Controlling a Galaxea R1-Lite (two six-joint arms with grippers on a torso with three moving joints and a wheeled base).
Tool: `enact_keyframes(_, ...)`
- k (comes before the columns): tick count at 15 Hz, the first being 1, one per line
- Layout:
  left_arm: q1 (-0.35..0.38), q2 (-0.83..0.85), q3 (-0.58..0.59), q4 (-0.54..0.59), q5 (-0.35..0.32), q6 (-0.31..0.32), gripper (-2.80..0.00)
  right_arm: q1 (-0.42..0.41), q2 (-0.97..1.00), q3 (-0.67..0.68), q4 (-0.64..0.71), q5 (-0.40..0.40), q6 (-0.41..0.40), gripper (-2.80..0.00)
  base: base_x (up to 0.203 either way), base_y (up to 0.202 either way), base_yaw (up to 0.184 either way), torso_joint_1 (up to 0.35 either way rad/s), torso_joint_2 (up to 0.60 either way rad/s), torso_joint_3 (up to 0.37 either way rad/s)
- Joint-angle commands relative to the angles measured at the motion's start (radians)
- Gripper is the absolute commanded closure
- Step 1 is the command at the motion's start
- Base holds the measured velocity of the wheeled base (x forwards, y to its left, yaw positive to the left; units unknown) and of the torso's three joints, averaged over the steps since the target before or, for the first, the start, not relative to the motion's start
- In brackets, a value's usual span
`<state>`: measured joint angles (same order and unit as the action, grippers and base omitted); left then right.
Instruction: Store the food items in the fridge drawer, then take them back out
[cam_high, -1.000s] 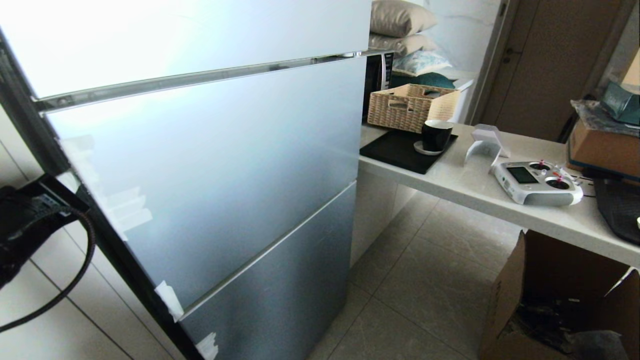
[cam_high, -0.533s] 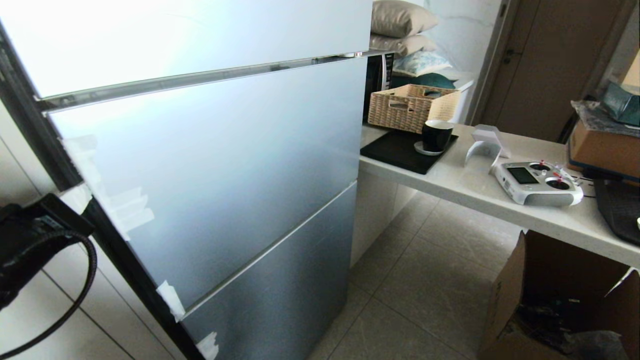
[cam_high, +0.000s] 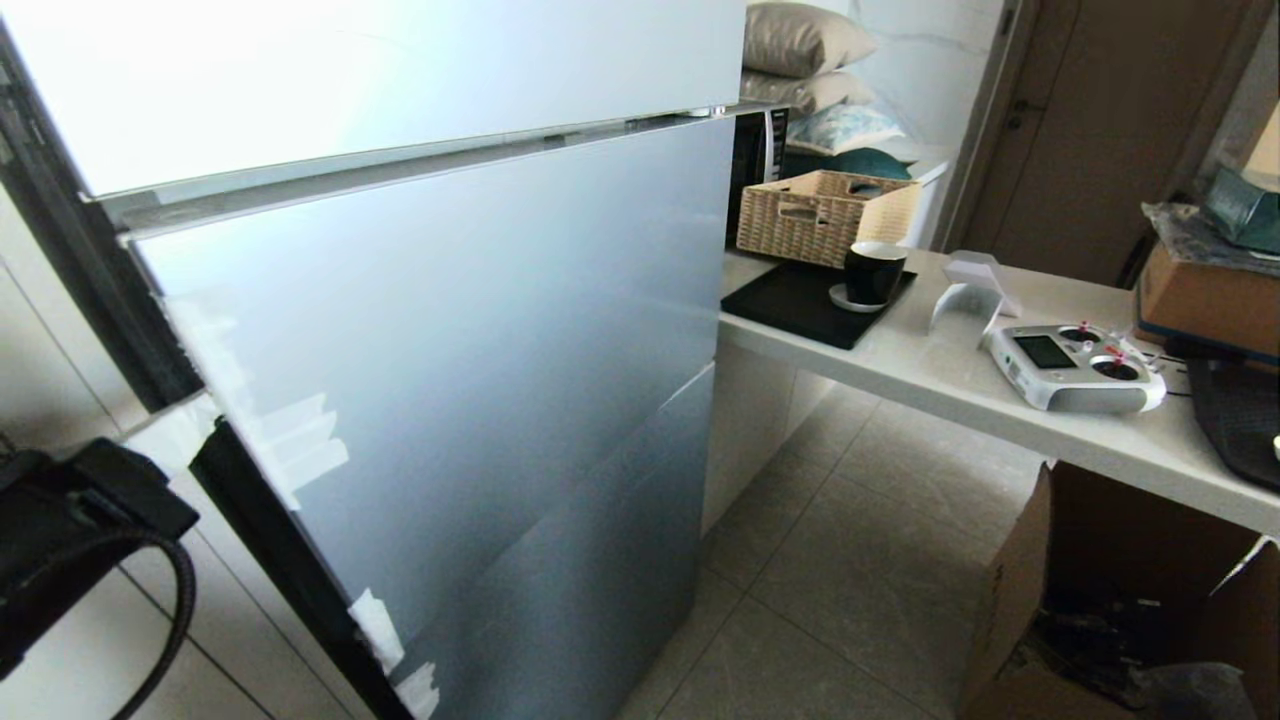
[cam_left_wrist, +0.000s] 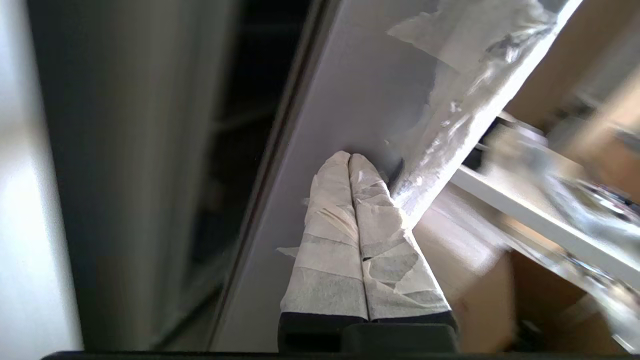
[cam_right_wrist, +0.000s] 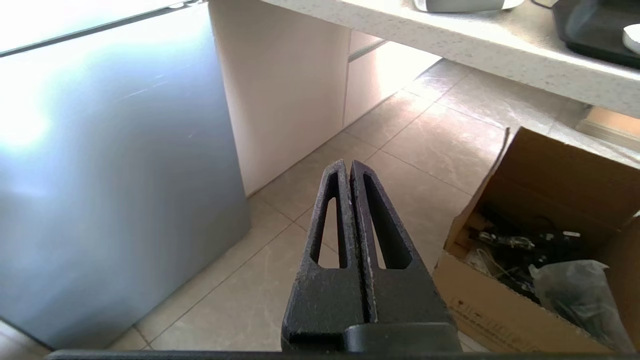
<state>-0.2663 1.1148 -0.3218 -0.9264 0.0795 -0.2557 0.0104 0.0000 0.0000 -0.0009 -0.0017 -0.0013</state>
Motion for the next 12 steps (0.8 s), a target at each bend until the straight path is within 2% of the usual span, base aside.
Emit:
enact_keyframes(1, -0.061, -0.041, 0.021, -0.004, -0.024, -0.001, 0.00, 0.000, 0.001, 0.000, -0.001, 0.000, 0.000, 0.00, 0.000, 0.000, 0.000, 0.000, 0.00, 0.000)
enact_keyframes(4, -0.149, -0.078, 0.058, -0.003, -0.118, -0.008, 0.00, 0.000, 0.002, 0.000, -0.001, 0.000, 0.000, 0.00, 0.000, 0.000, 0.000, 0.000, 0.00, 0.000)
enact_keyframes(8, -0.246, -0.230, 0.100, 0.028, -0.285, -0.106, 0.00, 0.000, 0.002, 0.000, -0.001, 0.000, 0.000, 0.00, 0.000, 0.000, 0.000, 0.000, 0.00, 0.000)
enact_keyframes(10, -0.254, -0.321, 0.094, 0.133, -0.370, -0.162, 0.00, 0.000, 0.001, 0.000, -0.001, 0.000, 0.000, 0.00, 0.000, 0.000, 0.000, 0.000, 0.00, 0.000)
enact_keyframes(12, -0.254, -0.366, 0.051, 0.285, -0.410, -0.185, 0.00, 0.000, 0.000, 0.000, -0.001, 0.000, 0.000, 0.00, 0.000, 0.000, 0.000, 0.000, 0.00, 0.000)
